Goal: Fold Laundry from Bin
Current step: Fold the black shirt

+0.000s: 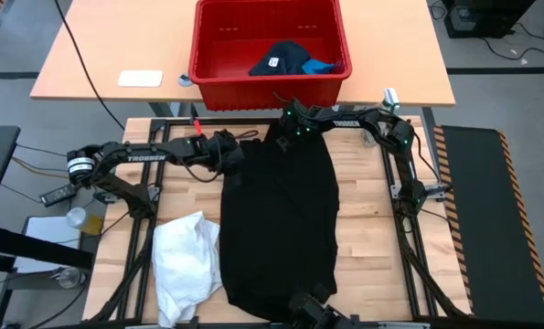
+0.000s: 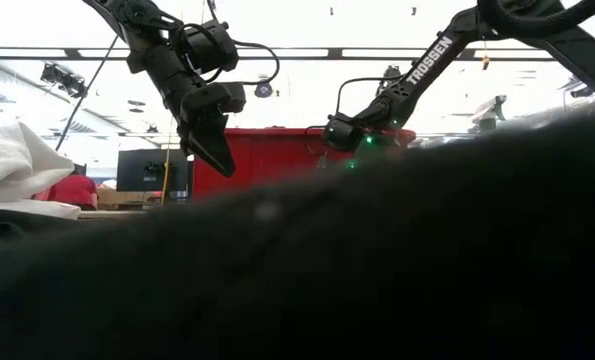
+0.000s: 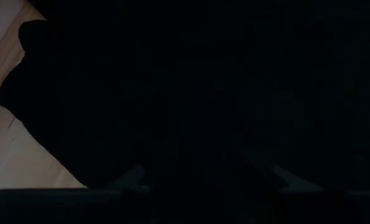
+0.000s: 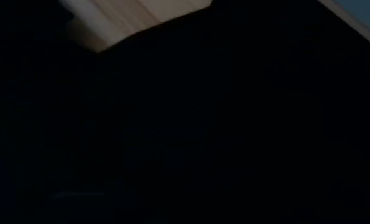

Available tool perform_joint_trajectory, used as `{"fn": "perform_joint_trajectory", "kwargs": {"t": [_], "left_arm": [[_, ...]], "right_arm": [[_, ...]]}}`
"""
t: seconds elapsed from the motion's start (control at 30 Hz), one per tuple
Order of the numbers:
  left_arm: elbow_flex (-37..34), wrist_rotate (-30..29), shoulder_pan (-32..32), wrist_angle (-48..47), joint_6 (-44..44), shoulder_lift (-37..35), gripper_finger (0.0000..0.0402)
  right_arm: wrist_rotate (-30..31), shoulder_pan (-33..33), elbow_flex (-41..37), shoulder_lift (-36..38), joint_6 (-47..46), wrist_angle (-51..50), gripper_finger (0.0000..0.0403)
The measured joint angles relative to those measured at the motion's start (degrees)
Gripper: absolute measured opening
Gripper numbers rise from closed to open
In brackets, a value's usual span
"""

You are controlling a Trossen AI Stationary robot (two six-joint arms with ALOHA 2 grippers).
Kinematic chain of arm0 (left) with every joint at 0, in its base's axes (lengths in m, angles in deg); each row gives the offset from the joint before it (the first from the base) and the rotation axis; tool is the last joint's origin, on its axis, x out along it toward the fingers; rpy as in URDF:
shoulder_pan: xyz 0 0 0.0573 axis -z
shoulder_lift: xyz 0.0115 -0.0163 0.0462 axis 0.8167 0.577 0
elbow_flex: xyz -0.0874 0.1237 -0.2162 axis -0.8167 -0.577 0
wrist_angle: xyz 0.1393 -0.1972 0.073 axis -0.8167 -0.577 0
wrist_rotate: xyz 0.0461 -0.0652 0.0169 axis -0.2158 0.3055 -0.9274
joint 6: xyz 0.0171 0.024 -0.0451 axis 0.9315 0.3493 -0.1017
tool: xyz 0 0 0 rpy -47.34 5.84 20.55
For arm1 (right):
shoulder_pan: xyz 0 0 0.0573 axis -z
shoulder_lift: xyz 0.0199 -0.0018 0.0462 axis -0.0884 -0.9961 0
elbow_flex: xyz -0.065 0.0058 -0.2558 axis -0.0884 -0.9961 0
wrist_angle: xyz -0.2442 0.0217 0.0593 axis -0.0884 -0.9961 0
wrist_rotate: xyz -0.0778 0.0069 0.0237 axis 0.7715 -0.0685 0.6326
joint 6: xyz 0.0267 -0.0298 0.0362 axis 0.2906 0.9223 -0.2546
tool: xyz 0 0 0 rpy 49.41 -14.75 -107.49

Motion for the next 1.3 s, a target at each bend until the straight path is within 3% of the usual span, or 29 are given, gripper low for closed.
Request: {"fn": "perform_joint_trajectory", "kwargs": {"t": [0.4,0.6,0.77,0.87,1.0,1.07,1.17,1.3], "left_arm": [[-0.01,-0.02,-0.26,-0.66,0.31,0.0,0.0141],[0.0,-0.02,-0.26,-0.94,-0.56,0.0,0.0141],[0.0,-0.02,-0.2,-0.67,-0.64,0.0,0.0141],[0.0,-0.02,-0.2,-0.7,-0.6,0.0,0.0141],[0.0,-0.02,-0.2,-1.08,-0.63,0.0,0.0141],[0.0,-0.02,-0.18,-1.11,-0.67,0.0,0.0141],[-0.01,-0.03,0.28,-1.13,-1.51,0.0,0.0141],[-0.02,-1.3,1.26,-2.51,-1.74,0.0,0.0141]], "right_arm": [[-2.06,5.64,1.18,5.35,1.45,-9.5,0.0018],[6.09,8.49,1.13,5.4,0.37,-20.93,0.0017],[6.06,9.87,1.13,5.46,5.42,-22.62,0.0008],[3.77,10.08,1.13,5.87,5.64,-23.3,0.0036],[-4.63,9.74,1.13,8.75,5.19,-28.27,0.0096],[-4.95,7.88,0.17,11.8,5.38,-29.9,0.0124],[-3.5,3.97,-4.72,18.8,4.71,-27.0,0.0154],[-4.41,-1.12,-16.83,29.32,-1.53,-18.4,0.017]]}}
